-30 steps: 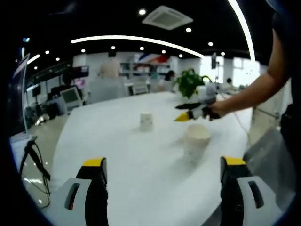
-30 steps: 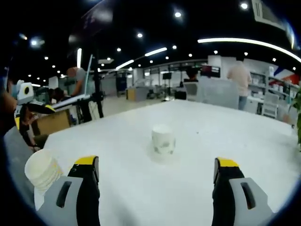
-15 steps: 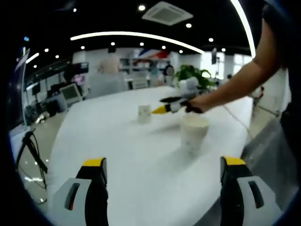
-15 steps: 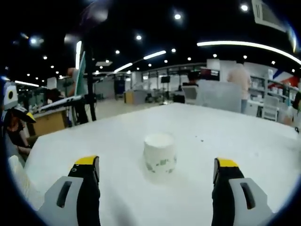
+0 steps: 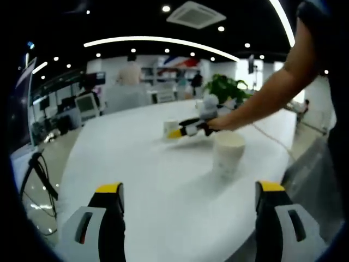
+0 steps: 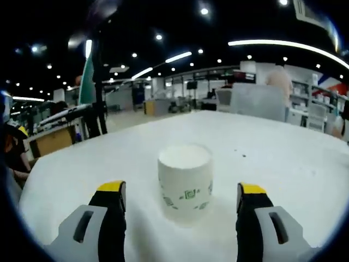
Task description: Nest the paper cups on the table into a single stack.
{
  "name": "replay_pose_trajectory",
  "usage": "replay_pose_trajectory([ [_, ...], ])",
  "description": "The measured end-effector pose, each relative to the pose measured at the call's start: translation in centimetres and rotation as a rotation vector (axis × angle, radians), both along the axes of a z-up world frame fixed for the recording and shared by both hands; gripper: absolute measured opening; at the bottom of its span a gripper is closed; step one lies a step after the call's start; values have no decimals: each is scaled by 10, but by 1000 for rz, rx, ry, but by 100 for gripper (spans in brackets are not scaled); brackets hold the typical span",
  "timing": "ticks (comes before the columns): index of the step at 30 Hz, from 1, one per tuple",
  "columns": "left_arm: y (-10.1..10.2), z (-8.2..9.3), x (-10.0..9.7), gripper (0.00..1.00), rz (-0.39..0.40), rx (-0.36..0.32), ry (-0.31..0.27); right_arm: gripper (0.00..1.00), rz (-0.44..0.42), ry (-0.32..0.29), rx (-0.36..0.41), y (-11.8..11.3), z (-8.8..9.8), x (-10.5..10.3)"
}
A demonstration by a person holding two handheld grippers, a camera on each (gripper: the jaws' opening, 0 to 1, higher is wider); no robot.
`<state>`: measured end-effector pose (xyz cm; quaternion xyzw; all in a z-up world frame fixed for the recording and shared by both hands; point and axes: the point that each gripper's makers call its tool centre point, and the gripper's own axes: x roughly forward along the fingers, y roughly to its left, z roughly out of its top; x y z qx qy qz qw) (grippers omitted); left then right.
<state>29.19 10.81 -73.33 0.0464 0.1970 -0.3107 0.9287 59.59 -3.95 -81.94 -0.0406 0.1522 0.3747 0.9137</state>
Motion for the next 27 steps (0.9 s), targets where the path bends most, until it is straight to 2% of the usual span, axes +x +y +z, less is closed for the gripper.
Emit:
replay_pose_trajectory([
  [3,5,1,1,99,6,7,1,65,-11,1,-21,0,-4,7],
  [11,9,3,3,99,16,4,6,51,-13,27,-47,5,-13,14],
  [12,9,3,3,99,14,3,5,45,-11,30,-58,5,-15,14],
  [13,10,3,3,99,14,2,7,41,-5,58,-70,6,-20,9],
  [14,10,2,3,99,14,1,9,41,-1,42,-62,7,-17,10],
  [24,8,5,5,98,14,4,0,39,-12,52,-62,3,-16,10],
  [27,9,5,5,99,20,8,4,39,-16,51,-51,4,-8,13],
])
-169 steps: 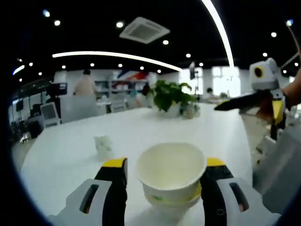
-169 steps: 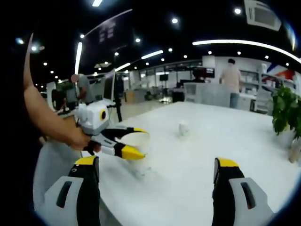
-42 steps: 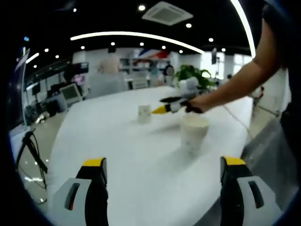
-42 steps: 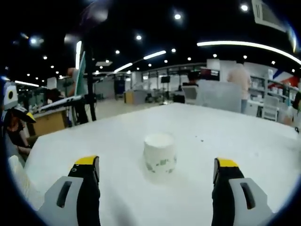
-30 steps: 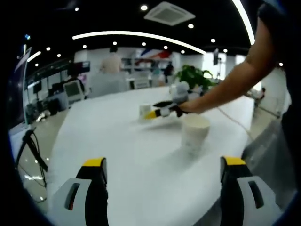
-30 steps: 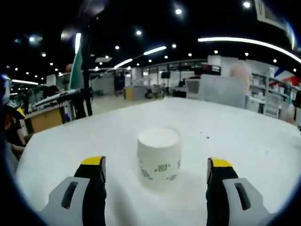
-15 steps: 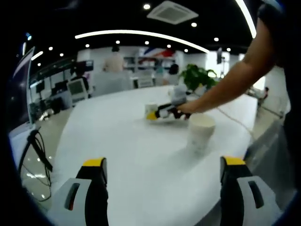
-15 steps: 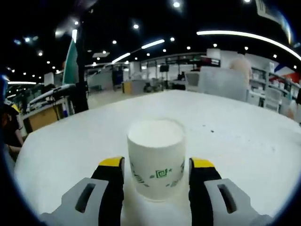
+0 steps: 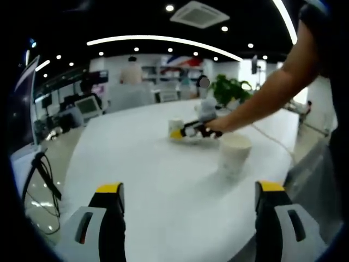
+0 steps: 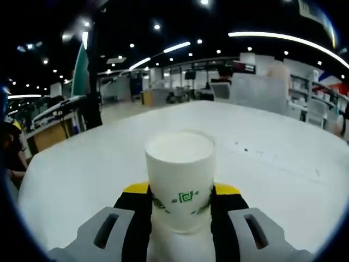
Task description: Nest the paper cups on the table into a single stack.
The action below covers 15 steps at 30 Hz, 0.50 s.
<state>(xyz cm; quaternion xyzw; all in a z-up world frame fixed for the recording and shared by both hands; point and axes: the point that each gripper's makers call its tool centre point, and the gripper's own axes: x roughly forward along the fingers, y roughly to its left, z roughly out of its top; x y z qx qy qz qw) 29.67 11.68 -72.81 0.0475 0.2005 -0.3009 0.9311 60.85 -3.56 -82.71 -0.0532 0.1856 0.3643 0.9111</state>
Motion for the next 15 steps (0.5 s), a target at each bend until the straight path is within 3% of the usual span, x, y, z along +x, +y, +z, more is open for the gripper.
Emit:
replay_pose_trajectory([
  [7,0,3,2,99,8,-8,15,38,-17,4,27,-2,26,10],
  [15,-2,6,0,99,-1,-19,22,38,-12,7,-11,-11,49,17],
])
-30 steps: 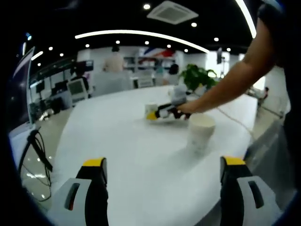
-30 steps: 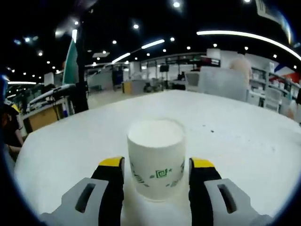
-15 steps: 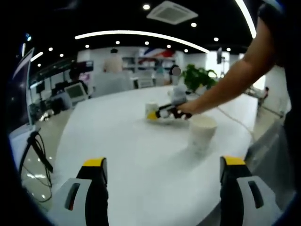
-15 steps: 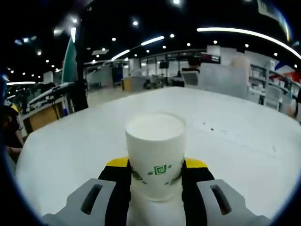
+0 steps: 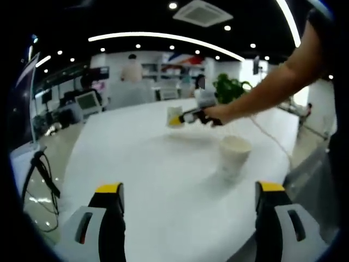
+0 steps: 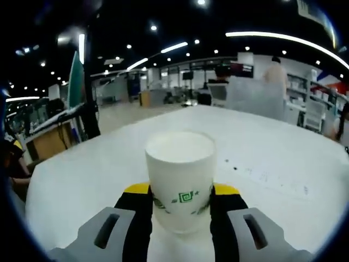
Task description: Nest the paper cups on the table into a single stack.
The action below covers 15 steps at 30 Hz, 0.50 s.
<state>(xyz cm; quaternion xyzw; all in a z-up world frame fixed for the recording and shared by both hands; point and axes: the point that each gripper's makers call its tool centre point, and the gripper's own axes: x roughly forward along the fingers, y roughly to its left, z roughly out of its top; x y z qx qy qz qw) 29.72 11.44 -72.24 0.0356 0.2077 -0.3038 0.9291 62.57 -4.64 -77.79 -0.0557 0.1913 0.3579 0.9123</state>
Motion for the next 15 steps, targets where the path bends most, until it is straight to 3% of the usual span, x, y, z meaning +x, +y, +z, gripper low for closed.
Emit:
replay_pose_trajectory([
  [15,3,8,0,99,-2,-10,-1,34,28,-30,-32,-3,54,8],
])
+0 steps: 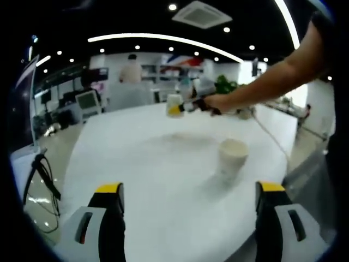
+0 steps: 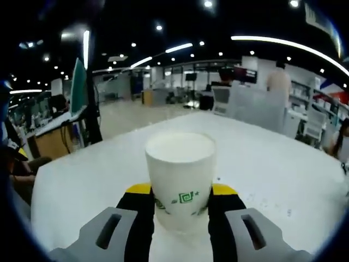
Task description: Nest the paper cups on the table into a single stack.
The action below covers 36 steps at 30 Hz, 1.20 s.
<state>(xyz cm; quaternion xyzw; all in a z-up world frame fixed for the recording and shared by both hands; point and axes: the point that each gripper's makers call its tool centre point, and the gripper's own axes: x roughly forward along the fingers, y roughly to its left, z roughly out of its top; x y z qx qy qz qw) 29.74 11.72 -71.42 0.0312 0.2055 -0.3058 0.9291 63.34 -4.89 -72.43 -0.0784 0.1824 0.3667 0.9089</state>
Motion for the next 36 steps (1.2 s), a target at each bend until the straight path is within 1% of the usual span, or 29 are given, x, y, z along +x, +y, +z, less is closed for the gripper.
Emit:
replay_pose_trajectory([
  [4,0,3,0,99,3,-7,-3,34,0,-5,4,0,13,2],
  [6,-1,6,1,99,2,-8,-14,34,-8,-2,4,-1,17,3],
  [9,0,8,2,99,2,-11,-10,35,-11,-2,14,-1,23,2],
  [17,0,20,5,99,0,-11,-22,35,-5,-12,17,0,35,-5],
  [19,0,23,6,99,5,-17,-24,35,-3,-6,20,1,36,-8],
  [22,2,27,9,99,18,-31,-31,35,8,-4,24,4,39,-17],
  [28,0,32,9,99,11,-35,-38,36,43,-17,13,10,42,-34],
  [36,1,34,11,99,0,-26,-48,36,82,-12,25,14,42,-66],
])
